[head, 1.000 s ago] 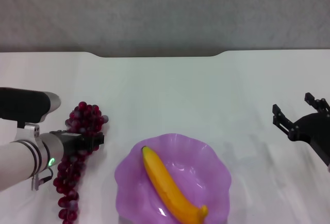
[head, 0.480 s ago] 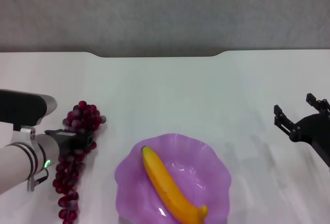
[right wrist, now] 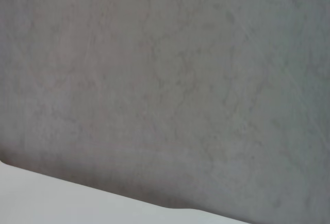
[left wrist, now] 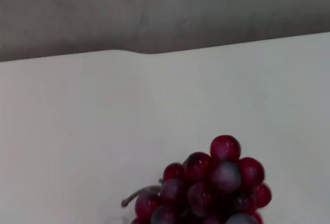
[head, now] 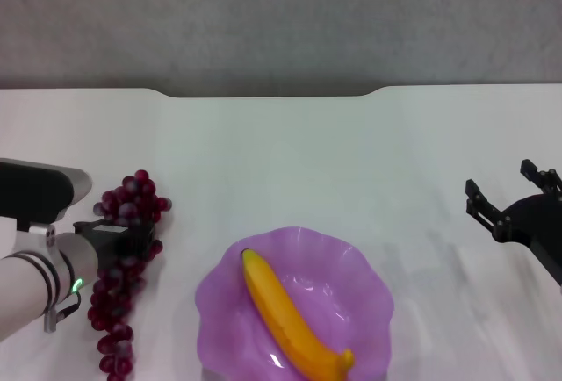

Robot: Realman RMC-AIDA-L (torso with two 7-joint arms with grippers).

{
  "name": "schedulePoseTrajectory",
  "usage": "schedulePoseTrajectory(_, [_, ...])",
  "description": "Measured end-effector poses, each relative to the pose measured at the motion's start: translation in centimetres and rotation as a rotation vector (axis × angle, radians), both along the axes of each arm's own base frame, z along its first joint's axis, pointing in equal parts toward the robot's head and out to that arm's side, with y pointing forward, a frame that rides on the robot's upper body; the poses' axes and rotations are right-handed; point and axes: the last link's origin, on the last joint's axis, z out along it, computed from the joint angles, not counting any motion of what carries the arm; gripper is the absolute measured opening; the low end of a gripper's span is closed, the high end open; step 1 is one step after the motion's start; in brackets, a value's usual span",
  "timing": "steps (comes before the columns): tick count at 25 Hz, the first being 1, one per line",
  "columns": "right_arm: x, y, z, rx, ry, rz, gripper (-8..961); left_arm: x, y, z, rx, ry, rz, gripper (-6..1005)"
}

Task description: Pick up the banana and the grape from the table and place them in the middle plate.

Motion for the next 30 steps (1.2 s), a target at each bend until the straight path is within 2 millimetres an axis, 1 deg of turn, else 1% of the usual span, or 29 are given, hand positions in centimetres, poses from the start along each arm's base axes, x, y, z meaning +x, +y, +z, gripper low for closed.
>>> schedulePoseTrajectory(3, [0.1,-0.1,0.0,-0.001,-0.001,-0.001,878,0.8,-0.7,0.7,0.027,-0.02,-0.034,368])
schedulePoseTrajectory(6, [0.0,-0.1,0.0,-0.002,-0.001,-0.001,878,1.1,-1.4,1.4,0.047,-0.02,-0.056,356])
schedulePoseTrajectory(13, [0.0,-0.1,-0.1,-0.004,-0.002,0.001,878,1.6,-1.9,2.0,0.053,-0.016,-0.078,335])
schedulePoseTrajectory(17, [0.0,-0.2,-0.1,-0.009,-0.005,0.003,878,2.0,-2.3,2.9,0.041,0.006,-0.089,325])
schedulePoseTrajectory(19, [0.1,-0.2,-0.1,-0.009,-0.006,0.003,878,2.0,-2.6,4.0,0.044,0.011,-0.078,322])
schedulePoseTrajectory(23, [0.0,-0.2,-0.2,-0.01,-0.005,0.003,878,2.9,-3.0,5.7,0.063,0.016,-0.096,320])
schedulePoseTrajectory(30, [0.1,-0.2,-0.1,-0.011,-0.009,0.0,878,5.7,-3.4,8.8,0.022,0.06,-0.151,315])
